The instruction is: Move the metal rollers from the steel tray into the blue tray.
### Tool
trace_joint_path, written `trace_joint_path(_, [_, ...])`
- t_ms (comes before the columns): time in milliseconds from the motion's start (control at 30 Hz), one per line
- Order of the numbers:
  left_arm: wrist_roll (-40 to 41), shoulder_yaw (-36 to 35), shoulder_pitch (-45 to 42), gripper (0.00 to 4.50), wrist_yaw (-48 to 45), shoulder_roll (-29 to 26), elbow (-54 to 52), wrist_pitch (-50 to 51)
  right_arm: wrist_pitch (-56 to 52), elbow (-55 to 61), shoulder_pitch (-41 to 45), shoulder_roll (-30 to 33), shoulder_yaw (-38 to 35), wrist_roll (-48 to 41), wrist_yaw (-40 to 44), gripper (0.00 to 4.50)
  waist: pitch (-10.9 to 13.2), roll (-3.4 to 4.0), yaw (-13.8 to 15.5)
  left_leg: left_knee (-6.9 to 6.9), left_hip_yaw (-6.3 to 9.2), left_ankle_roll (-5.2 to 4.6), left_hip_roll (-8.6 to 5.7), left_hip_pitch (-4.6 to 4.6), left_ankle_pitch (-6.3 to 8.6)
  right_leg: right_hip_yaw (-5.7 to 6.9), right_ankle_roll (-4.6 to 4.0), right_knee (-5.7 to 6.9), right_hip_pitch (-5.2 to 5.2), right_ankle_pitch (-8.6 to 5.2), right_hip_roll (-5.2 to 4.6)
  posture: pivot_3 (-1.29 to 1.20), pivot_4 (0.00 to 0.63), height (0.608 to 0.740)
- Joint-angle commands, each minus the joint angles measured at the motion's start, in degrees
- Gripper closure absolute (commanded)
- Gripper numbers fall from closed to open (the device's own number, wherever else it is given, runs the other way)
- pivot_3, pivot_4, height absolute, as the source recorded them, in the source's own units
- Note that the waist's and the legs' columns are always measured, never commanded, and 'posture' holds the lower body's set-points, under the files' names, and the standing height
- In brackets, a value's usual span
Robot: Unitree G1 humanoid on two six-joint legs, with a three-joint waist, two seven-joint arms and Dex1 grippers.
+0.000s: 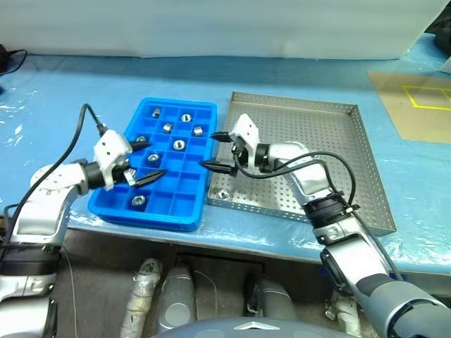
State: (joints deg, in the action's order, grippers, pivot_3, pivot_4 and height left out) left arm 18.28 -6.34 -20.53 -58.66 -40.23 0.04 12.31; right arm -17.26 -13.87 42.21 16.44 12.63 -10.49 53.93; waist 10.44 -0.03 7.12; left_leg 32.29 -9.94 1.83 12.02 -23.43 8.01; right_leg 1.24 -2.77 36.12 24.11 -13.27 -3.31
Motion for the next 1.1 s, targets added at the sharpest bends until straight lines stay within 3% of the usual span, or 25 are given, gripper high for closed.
trace_joint_path(33, [0.73,2.04,-4.74,0.01,-1.77,1.59,3.44,-0.85,-1.4,5.16,-2.56,3.45,-3.88,-1.04,-1.41,0.0,-0.01,-0.01,-0.07,0.0,0.01,0.03,-0.04,0.01,-0.02,0.0,0.0,0.06,0.0,0.0,0.0,0.02,0.15,0.74])
trace_joint_path(233, [-1.25,8.03,-13.02,0.01,-4.33,8.38,11.95,-4.08,-1.87,7.24,-8.66,8.29,-7.12,0.83,-6.13,0.0,-0.01,-0.02,-0.58,0.03,0.0,0.09,-0.07,0.11,-0.07,-0.08,0.0,0.24,0.01,-0.01,0.02,-0.05,0.15,0.74])
trace_joint_path(467, [-2.81,12.07,-16.59,0.01,-6.11,14.14,16.91,-7.6,-0.66,5.85,-11.34,8.38,-9.3,1.78,-12.43,0.0,-0.01,-0.03,-3.2,0.13,-0.01,0.08,-0.08,0.12,-0.06,-0.15,0.0,0.33,0.03,-0.01,0.04,-0.14,0.15,0.74])
trace_joint_path(667, [-3.78,12.67,-16.07,0.01,-7.11,14.84,18.72,-9.41,-0.6,7.18,-12.87,8.69,-8.09,2.04,-12.45,0.0,-0.01,-0.04,-4.4,0.12,-0.02,0.03,-0.08,0.15,-0.04,-0.16,-0.01,0.33,0.02,-0.01,0.07,-0.15,0.15,0.74])
trace_joint_path(1100, [-4.87,12.19,-15.0,0.01,-6.69,14.91,19.53,-10.44,6.77,-9.8,-9.38,5.03,-8.5,5.37,-18.21,0.0,-0.01,-0.03,-4.62,0.22,-0.02,-0.18,-0.09,0.14,0.08,-0.16,-0.02,0.37,0.0,-0.01,0.04,-0.13,0.15,0.74])
